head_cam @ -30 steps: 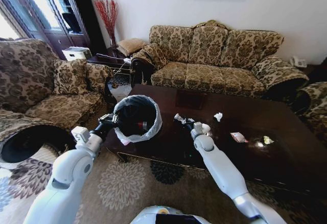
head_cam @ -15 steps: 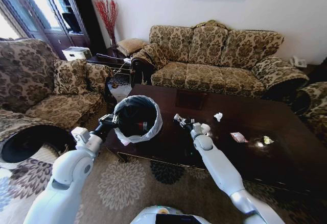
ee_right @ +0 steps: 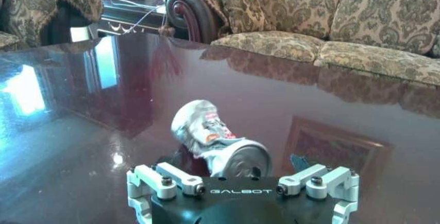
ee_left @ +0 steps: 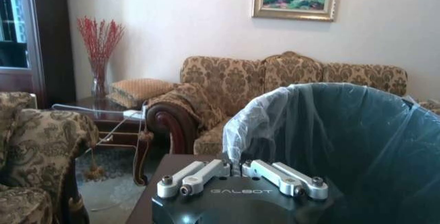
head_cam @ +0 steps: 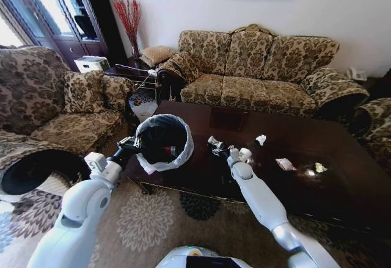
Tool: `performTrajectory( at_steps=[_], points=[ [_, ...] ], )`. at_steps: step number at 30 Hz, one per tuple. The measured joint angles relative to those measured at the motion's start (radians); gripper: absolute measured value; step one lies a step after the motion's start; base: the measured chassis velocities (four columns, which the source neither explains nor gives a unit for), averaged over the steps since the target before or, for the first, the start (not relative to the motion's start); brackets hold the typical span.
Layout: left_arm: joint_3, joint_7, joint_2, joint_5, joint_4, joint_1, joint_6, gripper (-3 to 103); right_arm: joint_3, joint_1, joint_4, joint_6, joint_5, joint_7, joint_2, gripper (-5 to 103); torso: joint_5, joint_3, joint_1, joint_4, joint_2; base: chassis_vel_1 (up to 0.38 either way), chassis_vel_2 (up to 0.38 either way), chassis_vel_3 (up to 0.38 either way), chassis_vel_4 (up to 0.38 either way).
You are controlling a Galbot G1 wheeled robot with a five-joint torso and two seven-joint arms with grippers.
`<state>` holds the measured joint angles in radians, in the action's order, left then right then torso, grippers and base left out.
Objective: Move to the front of the table and place the trash on the table into the trash bin.
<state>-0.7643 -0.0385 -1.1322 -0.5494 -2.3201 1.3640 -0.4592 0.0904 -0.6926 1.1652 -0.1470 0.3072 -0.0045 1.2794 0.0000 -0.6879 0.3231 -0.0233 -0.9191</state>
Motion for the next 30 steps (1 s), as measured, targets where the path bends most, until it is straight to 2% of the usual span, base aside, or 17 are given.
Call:
performTrajectory(
  at_steps=[2, 4, 6, 7, 8, 9, 10, 14, 23, 30],
  points=[
    [0.002, 0.0, 0.001, 0.0, 0.001, -0.001, 0.0, 3, -0.002, 0.008, -0.013, 0.002, -0.001, -0.001, 0.003, 102, 0.0, 0.0, 0.0, -0.0001, 0.0, 0.0, 0.0, 0.0, 0.0],
    [0.002, 0.0, 0.003, 0.0, 0.003, -0.002, 0.0, 3, -0.003, 0.013, -0.023, 0.003, -0.002, -0.002, 0.006, 98, 0.0, 0.0, 0.0, -0.0001, 0.0, 0.0, 0.0, 0.0, 0.0],
    [0.001, 0.0, 0.007, 0.0, 0.008, -0.002, 0.0, 3, -0.003, 0.023, -0.043, 0.008, -0.006, -0.006, 0.012, 88, 0.0, 0.0, 0.0, -0.0001, 0.0, 0.0, 0.0, 0.0, 0.0],
    [0.001, 0.0, 0.007, 0.0, 0.008, -0.002, 0.0, 3, -0.003, 0.023, -0.043, 0.008, -0.006, -0.006, 0.012, 88, 0.0, 0.0, 0.0, -0.0001, 0.0, 0.0, 0.0, 0.0, 0.0],
    [0.0, 0.0, 0.008, 0.0, 0.011, -0.003, -0.001, 3, -0.003, 0.027, -0.057, 0.013, -0.009, -0.009, 0.018, 82, -0.0001, 0.0, 0.0, -0.0001, 0.0, 0.0, 0.0, 0.0, 0.0],
    [-0.001, 0.0, 0.007, 0.0, 0.017, -0.006, -0.001, 3, -0.002, 0.031, -0.077, 0.024, -0.018, -0.014, 0.029, 71, 0.0, 0.0, 0.0, 0.0, 0.0, 0.0, 0.0, 0.0, 0.0],
    [-0.001, 0.0, 0.007, 0.0, 0.017, -0.006, -0.001, 3, -0.002, 0.031, -0.077, 0.024, -0.018, -0.014, 0.029, 71, 0.0, 0.0, 0.0, 0.0, 0.0, 0.0, 0.0, 0.0, 0.0],
    [-0.001, -0.001, 0.005, 0.0, 0.027, -0.012, 0.0, 3, -0.002, 0.037, -0.091, 0.034, -0.026, -0.015, 0.039, 51, -0.0002, 0.0, 0.0, -0.0001, 0.0, 0.0, 0.0, 0.0, 0.0],
    [-0.001, -0.007, 0.001, -0.001, 0.039, -0.017, 0.005, 3, 0.002, 0.033, -0.08, 0.042, -0.029, -0.011, 0.032, 47, 0.0, 0.0, 0.0, -0.0001, 0.0, 0.0, 0.0, 0.0, 0.0],
    [0.001, -0.009, -0.002, 0.0, 0.036, -0.016, 0.007, 3, 0.025, -0.027, 0.061, 0.041, -0.029, 0.011, 0.002, 47, 0.0001, 0.0, 0.0, -0.0001, 0.0, 0.0, 0.0, 0.0, 0.0]
  ],
)
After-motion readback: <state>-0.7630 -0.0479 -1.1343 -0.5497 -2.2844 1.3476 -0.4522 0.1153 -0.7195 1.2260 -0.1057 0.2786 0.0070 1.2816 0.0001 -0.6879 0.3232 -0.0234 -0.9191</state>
